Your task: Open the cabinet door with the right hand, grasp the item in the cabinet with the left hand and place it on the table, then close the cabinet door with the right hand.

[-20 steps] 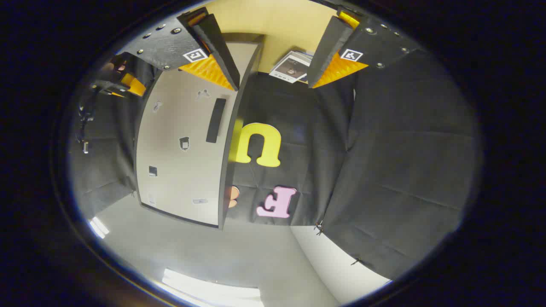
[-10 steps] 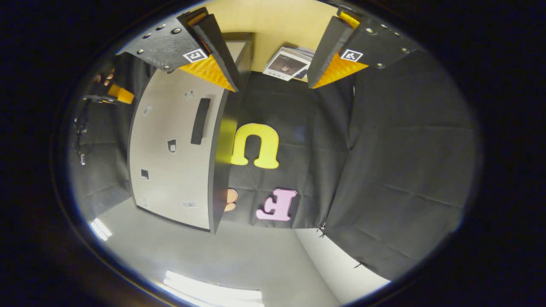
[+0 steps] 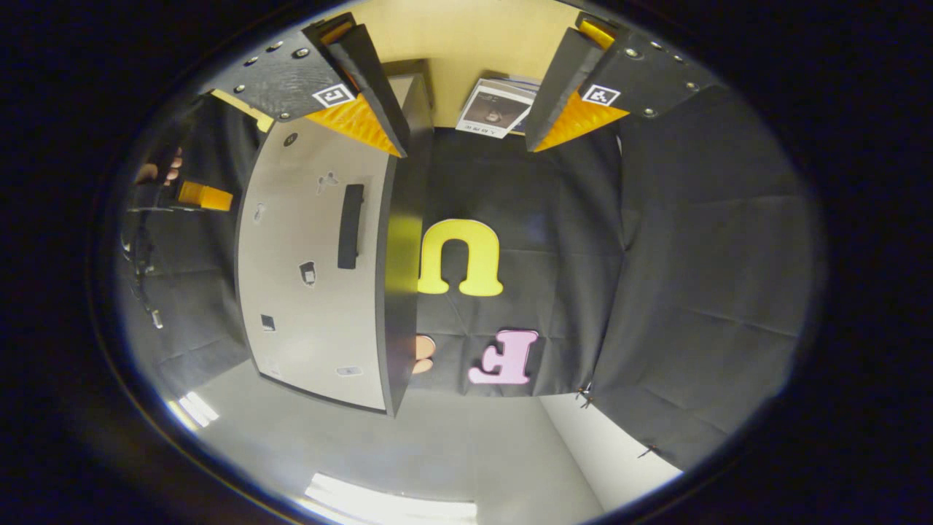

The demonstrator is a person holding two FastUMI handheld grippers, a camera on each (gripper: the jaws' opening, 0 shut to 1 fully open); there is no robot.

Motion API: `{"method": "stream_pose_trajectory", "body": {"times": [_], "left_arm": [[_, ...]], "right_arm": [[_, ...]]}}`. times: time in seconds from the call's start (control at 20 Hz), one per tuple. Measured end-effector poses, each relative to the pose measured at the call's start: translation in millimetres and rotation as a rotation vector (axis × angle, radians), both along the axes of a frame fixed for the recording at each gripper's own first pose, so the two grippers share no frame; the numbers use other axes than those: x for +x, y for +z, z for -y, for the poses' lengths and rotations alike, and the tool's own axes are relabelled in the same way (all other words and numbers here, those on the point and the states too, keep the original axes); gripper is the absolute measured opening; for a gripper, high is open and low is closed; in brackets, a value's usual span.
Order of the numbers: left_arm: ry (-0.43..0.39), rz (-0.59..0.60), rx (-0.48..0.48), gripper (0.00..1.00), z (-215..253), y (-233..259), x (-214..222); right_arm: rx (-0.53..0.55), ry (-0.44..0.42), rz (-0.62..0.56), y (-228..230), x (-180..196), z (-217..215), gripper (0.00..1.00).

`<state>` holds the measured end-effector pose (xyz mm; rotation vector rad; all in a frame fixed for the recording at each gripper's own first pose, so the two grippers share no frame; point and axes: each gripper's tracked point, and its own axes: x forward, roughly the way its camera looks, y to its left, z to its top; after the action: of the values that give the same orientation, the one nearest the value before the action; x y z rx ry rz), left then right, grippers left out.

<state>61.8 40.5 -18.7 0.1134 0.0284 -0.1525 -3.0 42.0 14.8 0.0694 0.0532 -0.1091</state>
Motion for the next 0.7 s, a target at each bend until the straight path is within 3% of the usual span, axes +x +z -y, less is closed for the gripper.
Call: {"method": "stream_pose_trajectory", "body": {"times": [0.15,0.35,0.45,0.7], "left_arm": [[-0.023,-0.024,-0.021,0.95,0.8,-13.2,3.8],[-0.005,-0.032,-0.024,0.95,-17.3,-23.8,6.8],[0.010,-0.035,-0.013,0.94,-32.6,-26.4,12.0],[0.058,-0.057,-0.035,0.95,-70.2,-34.3,22.0]], "right_arm": [[0.006,0.022,0.013,12.7,8.9,-13.4,0.95],[0.002,0.116,0.000,34.0,27.6,-54.5,1.00],[0.022,0.165,0.022,51.7,38.6,-78.7,0.96],[-0.020,0.235,0.060,75.8,67.8,-133.9,0.99]]}}
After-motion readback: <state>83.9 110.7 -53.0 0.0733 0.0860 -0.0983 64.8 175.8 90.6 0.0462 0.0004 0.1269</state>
